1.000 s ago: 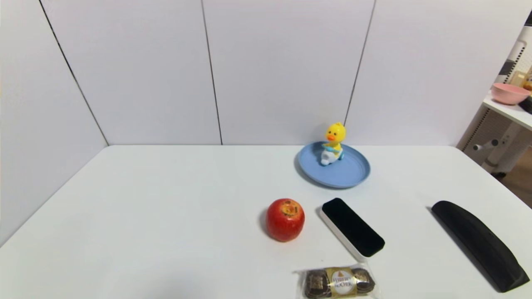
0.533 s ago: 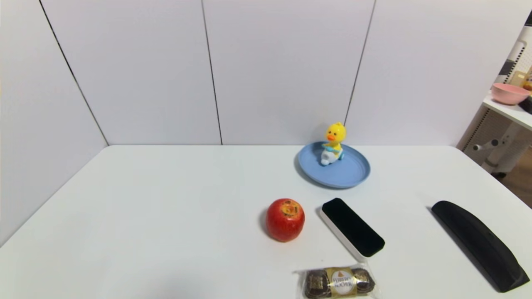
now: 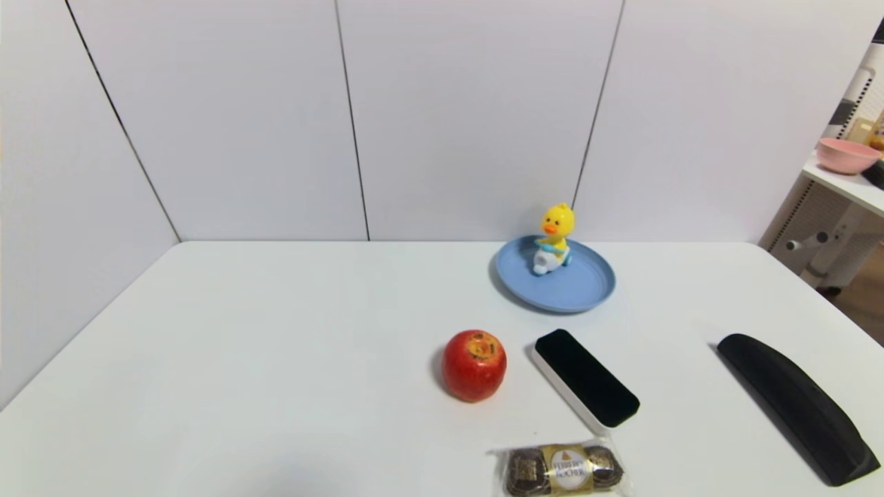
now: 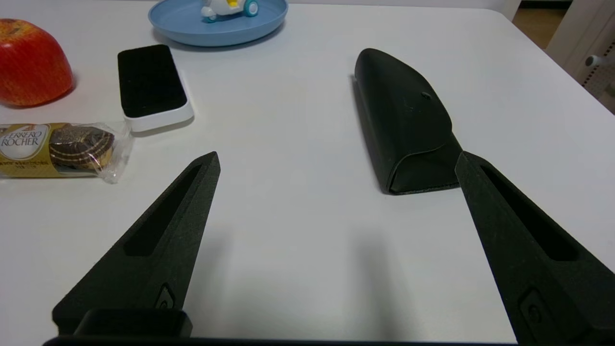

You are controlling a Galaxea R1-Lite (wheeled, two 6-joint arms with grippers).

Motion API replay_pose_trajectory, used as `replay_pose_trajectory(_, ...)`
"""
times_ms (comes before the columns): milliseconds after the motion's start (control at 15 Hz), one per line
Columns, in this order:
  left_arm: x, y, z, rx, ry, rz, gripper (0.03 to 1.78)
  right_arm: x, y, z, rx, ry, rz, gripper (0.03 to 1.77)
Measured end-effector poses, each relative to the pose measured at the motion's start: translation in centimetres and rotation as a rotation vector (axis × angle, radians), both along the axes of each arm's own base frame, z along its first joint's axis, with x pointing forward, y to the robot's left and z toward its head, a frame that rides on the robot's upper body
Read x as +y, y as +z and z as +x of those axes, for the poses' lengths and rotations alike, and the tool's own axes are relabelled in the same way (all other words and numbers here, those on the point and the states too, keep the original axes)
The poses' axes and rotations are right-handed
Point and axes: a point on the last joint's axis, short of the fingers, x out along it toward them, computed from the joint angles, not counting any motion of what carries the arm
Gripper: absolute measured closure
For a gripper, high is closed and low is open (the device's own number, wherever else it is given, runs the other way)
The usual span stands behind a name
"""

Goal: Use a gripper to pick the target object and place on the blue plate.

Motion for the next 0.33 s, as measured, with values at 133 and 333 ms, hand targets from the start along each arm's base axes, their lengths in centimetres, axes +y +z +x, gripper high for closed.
replay_pose_trajectory(133, 0.00, 0.00, 0.00, 0.000, 0.000, 0.000, 0.12, -0.01, -0.02, 0.00, 0.002, -0.005, 0.015, 0.11)
replay_pose_trajectory(333, 0.00, 0.00, 0.00, 0.000, 0.000, 0.000, 0.12, -0.01, 0.00, -0.01, -0.001, -0.004, 0.020, 0.11)
